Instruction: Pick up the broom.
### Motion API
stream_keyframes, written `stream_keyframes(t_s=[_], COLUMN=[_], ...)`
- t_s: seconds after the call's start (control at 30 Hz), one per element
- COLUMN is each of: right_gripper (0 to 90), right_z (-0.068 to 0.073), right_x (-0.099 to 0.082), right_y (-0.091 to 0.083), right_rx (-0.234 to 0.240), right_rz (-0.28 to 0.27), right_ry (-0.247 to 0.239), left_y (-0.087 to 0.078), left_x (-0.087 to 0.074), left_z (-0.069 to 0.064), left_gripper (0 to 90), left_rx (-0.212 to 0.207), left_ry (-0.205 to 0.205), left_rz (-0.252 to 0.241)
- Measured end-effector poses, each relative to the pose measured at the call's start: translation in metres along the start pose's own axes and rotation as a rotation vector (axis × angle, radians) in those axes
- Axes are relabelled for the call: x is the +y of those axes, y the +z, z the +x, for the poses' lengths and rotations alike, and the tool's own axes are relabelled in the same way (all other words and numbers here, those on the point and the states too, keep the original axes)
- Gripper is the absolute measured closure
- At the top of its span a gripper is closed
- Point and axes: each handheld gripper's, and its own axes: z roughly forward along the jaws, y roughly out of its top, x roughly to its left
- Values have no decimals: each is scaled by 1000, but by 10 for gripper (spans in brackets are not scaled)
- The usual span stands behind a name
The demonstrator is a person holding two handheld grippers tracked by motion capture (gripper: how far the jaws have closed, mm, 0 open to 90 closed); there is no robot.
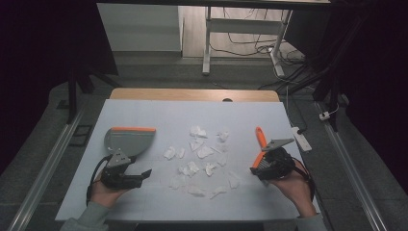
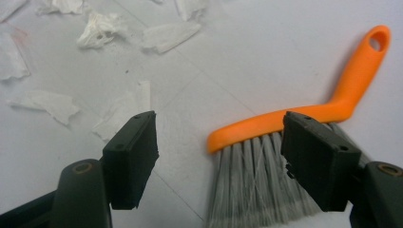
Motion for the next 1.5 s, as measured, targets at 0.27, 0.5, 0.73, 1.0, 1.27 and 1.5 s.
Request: stream_keyframes(t_s=[0.27, 0.5, 0.73, 1.0, 1.27, 1.5], right_gripper=[288, 301, 314, 313, 337, 411], right_z=[-11, -20, -52, -82, -100, -101], right_x=[5, 14, 30, 51, 57, 59], right_y=[-10, -17, -1, 36, 70, 89], right_rx=[12, -66, -93, -111, -136, -160], right_rz=[16, 47, 132, 244, 336, 407], right_ry=[106, 139, 190, 271, 354, 353], left_y=[-2, -3, -4, -3, -2, -2], left_x=[0, 0, -1, -1, -1, -2], left_z=[1, -1, -1, 0, -1, 1], left_gripper=[222, 222, 222, 222, 223, 223], left_rx=[1, -7, 1, -5, -13, -17], left_ry=[-4, 4, 1, -2, 4, 0], left_rz=[-10, -10, -11, -9, -6, -4])
